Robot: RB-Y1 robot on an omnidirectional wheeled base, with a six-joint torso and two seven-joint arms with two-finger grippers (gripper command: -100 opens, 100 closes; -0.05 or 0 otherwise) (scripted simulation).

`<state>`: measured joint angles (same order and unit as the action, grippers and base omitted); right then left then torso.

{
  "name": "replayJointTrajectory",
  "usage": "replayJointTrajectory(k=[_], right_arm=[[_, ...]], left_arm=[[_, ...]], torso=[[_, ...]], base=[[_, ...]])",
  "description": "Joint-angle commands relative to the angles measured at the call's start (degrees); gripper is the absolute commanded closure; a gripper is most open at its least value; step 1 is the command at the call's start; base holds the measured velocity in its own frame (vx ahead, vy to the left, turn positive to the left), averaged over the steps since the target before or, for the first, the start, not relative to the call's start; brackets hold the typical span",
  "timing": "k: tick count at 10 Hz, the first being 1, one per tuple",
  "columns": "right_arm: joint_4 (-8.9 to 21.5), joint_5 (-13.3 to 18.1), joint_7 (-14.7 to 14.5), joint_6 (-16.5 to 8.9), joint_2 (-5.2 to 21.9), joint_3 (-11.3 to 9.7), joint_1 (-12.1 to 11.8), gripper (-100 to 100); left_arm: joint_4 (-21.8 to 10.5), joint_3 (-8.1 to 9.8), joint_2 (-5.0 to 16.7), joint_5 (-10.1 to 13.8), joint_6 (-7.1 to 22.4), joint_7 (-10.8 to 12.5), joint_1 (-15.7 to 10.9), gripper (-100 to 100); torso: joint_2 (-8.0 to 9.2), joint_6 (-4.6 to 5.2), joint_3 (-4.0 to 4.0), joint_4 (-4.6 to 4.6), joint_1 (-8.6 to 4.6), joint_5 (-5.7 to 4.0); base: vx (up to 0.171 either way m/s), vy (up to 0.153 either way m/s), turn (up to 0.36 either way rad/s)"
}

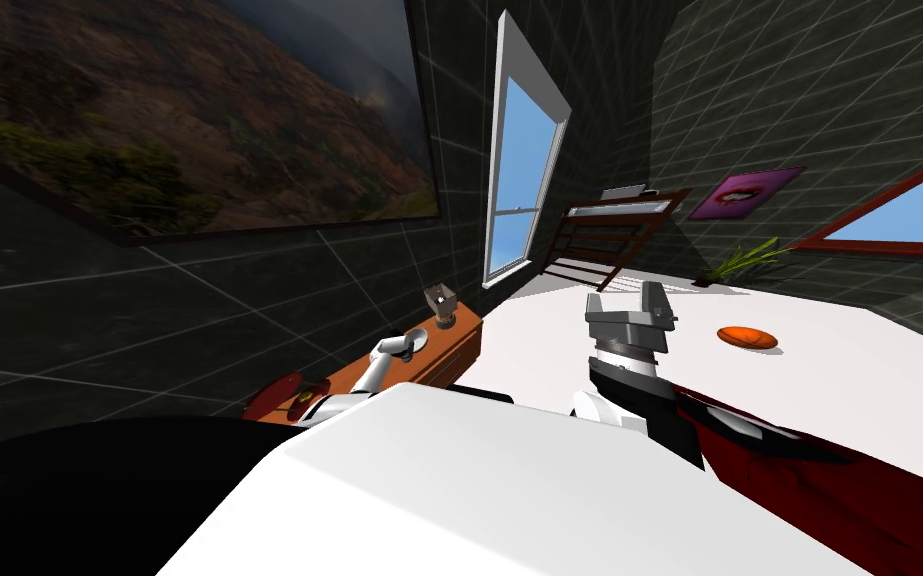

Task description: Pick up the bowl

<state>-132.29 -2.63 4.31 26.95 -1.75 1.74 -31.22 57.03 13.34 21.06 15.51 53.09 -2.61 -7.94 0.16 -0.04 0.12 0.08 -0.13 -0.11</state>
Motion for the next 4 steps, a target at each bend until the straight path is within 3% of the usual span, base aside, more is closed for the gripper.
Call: replayJointTrajectory(k=[1,3,4], right_arm=[[0.0,0.0,0.0,0.0,0.0,0.0,0.0,0],[0.0,0.0,0.0,0.0,0.0,0.0,0.0,0],[0.0,0.0,0.0,0.0,0.0,0.0,0.0,0]], left_arm=[[1.3,0.22,0.4,0.3,1.6,-0.1,0.0,100],[1.7,0.30,0.6,0.4,1.9,-0.2,0.1,100],[1.8,0.31,0.6,0.4,2.2,-0.2,0.1,0]], torso=[[0.00,0.00,0.00,0.00,0.00,0.00],[0.07,0.00,0.04,0.02,-0.08,-0.03],[0.02,0.00,0.02,0.01,-0.02,-0.01]], base=[[-0.033,-0.033,0.003],[-0.028,-0.025,0.003],[0.000,0.000,0.000]])
